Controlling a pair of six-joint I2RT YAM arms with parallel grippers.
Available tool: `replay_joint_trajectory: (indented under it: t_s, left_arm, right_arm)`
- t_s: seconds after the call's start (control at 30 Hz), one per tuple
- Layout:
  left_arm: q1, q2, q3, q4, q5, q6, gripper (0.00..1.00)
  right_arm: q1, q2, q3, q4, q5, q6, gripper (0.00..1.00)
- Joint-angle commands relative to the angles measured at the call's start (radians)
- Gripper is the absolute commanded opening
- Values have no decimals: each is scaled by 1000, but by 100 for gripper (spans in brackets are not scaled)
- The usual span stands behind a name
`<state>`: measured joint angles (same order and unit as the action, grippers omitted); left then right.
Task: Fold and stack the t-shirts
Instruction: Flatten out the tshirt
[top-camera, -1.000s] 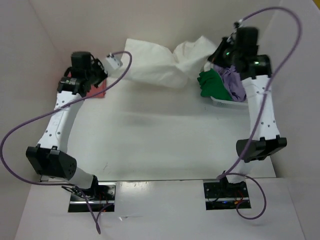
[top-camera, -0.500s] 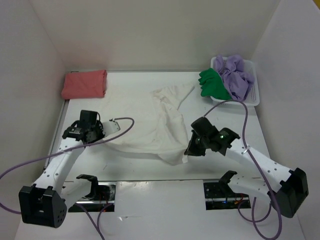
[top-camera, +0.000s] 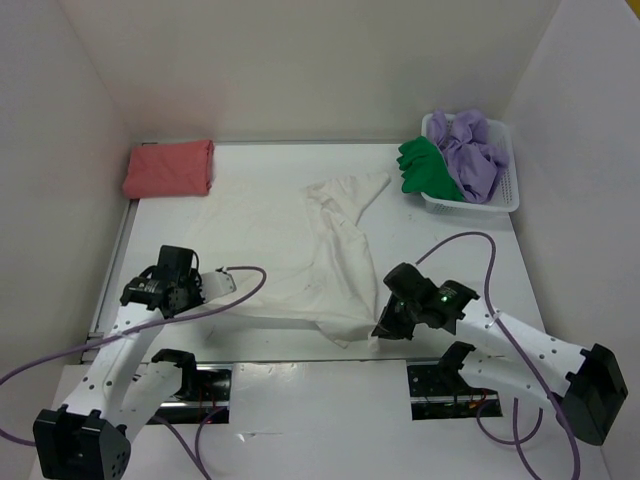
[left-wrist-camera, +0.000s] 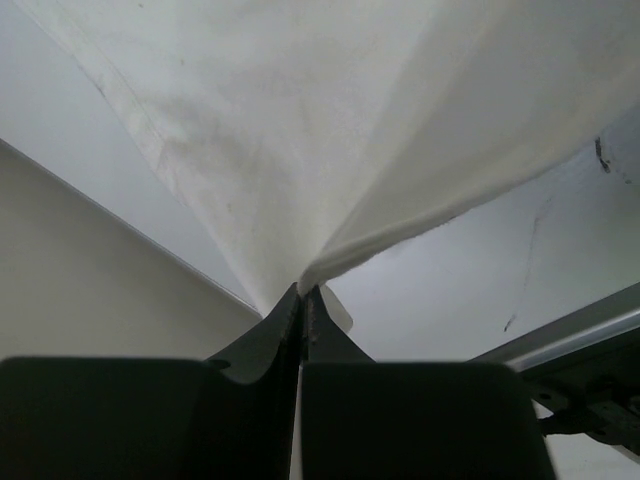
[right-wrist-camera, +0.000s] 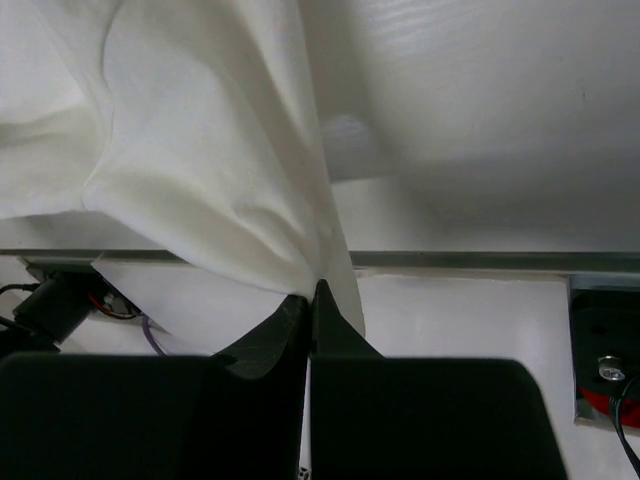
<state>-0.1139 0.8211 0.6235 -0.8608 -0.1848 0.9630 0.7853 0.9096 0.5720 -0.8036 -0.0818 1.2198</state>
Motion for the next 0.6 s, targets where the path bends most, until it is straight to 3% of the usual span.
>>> replay_joint_trajectory:
  t_s: [0.0, 0.13, 0.17, 0.2, 0.27, 0.37, 0.5, 0.57]
  left_arm:
    - [-3, -29, -4, -50, -24, 14, 0]
    - [-3, -52, -25, -61, -44, 23, 0]
    - [-3, -53, -34, -61, -56, 23, 3]
    - [-3, -62, -34, -72, -73, 34, 8]
    - [-3, -74, -44, -92, -96, 55, 43]
    - [-3, -123, -1, -144, -114, 56, 66]
    - [-3, -172, 80, -164, -133, 69, 72]
    - [-3, -172, 154, -80, -160, 51, 73]
  right_arm:
    - [15, -55, -14, -22, -6, 43, 0]
    - [15, -132, -37, -60, -6, 64, 12]
    - [15, -146, -47, -72, -6, 64, 24]
    - [15, -159, -57, -81, -16, 76, 34]
    - [15, -196, -57, -118, -16, 76, 49]
    - [15, -235, 11, -114, -16, 76, 50]
    - [15, -111, 220, -77, 39, 5, 50]
    - [-3, 95, 297, -92, 140, -115, 53]
